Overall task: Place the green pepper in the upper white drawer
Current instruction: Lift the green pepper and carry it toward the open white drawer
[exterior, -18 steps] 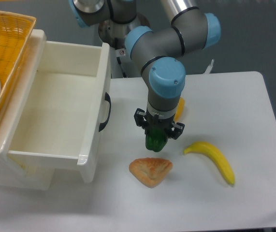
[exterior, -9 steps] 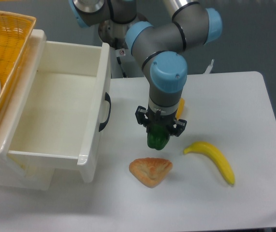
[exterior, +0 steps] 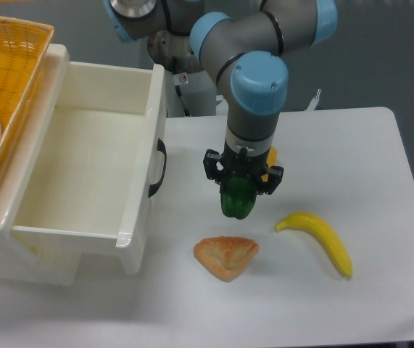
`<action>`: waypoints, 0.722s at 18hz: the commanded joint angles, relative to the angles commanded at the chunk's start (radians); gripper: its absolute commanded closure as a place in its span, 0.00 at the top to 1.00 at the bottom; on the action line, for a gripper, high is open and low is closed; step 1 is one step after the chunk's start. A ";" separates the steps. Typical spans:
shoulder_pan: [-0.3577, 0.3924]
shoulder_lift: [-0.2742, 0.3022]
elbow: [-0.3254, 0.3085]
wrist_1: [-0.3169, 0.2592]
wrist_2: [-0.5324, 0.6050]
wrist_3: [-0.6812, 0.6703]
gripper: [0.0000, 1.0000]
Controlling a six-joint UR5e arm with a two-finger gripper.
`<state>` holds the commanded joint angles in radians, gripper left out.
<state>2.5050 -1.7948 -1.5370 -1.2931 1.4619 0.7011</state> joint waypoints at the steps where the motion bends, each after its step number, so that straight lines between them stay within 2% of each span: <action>1: 0.000 0.003 0.000 0.000 -0.002 -0.020 0.45; 4: 0.003 0.021 0.000 -0.011 -0.020 -0.069 0.45; 13: 0.023 0.118 0.000 -0.109 -0.178 -0.255 0.45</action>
<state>2.5280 -1.6767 -1.5370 -1.4020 1.2840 0.4466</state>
